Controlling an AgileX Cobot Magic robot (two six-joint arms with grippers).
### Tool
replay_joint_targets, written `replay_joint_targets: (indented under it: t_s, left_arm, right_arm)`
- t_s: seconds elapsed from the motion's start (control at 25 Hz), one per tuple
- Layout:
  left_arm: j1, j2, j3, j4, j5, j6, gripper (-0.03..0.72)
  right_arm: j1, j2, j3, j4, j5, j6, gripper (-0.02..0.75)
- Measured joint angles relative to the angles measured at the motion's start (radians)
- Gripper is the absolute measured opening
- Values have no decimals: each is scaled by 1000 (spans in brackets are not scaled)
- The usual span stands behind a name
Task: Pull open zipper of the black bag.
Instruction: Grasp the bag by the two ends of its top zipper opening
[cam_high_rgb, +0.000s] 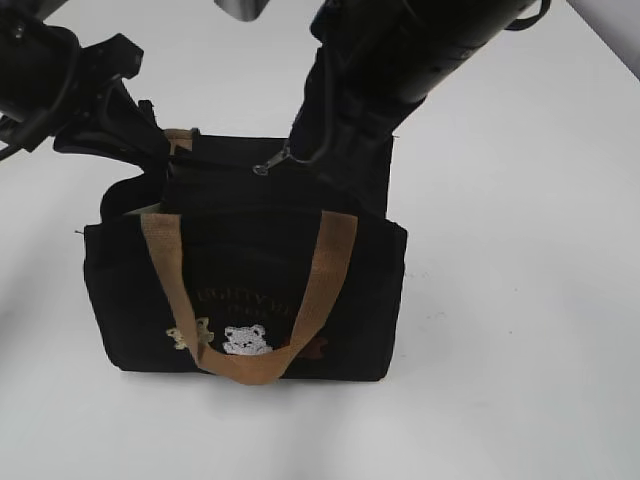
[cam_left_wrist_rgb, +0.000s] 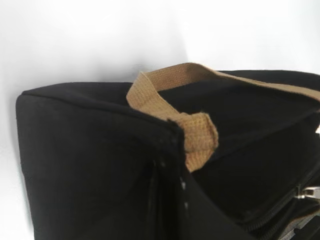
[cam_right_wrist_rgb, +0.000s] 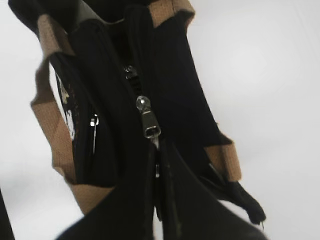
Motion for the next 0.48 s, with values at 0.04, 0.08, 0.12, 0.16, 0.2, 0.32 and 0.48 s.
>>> replay_joint_targets:
  t_s: [0.04,0.08,0.12,0.16,0.2,0.32,0.48]
  left_arm:
    - [0,0,0,3,0,0,15]
    - [0,0,0,3,0,0,15]
    - [0,0,0,5,0,0,15]
    - [0,0,0,6,0,0,15]
    - [0,0,0,7,0,0,15]
    - [0,0,0,8,-1,0,15]
    - [0,0,0,14,-4,0,15]
  right_arm:
    - [0,-2,0,-12,16,11,-1]
    - [0,-3,0,-32,32,22,-1]
    - [0,-3,0,-55,53,39,-1]
    - [-1,-3,0,-80,68,63,-1]
    - [-7,-3,0,-108,86,90,-1]
    - [-58,-3,0,-154,152,160,-1]
    - [-171,-4,0,-169,263,211,-1]
